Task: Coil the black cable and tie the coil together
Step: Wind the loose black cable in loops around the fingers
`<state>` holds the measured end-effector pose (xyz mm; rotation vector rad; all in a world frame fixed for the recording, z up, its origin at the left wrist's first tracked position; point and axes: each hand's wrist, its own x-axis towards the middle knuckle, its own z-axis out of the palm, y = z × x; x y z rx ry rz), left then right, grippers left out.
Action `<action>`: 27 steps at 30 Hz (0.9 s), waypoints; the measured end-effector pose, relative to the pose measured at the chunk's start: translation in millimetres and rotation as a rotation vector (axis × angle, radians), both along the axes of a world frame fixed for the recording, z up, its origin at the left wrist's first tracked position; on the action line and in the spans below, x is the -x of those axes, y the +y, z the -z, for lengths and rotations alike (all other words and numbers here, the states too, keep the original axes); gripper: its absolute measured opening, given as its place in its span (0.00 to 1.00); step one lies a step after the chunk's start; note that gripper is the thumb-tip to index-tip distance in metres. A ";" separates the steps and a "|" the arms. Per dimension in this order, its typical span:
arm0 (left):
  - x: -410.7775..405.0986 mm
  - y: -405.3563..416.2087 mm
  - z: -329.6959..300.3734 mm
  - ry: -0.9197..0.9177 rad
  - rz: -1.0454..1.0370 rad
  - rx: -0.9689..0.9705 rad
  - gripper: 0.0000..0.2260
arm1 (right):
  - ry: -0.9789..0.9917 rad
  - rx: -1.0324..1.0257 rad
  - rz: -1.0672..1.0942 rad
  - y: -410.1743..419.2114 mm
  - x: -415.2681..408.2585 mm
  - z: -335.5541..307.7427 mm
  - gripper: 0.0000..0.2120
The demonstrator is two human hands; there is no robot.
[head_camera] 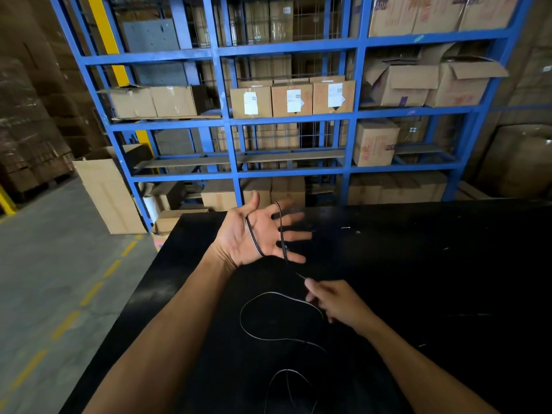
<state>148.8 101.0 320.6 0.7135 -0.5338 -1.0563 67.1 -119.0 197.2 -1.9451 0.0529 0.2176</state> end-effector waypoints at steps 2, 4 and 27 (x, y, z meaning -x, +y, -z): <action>7.0 3.1 1.1 -0.021 0.094 -0.089 0.34 | -0.060 0.065 0.083 -9.3 -18.5 -7.2 0.24; 14.3 6.3 5.8 -0.021 0.160 -0.203 0.33 | -0.113 0.156 0.105 -18.9 -36.7 -26.7 0.20; -27.4 41.2 30.8 0.111 -0.410 0.010 0.34 | -0.083 -0.133 -0.333 31.3 -0.2 -32.0 0.12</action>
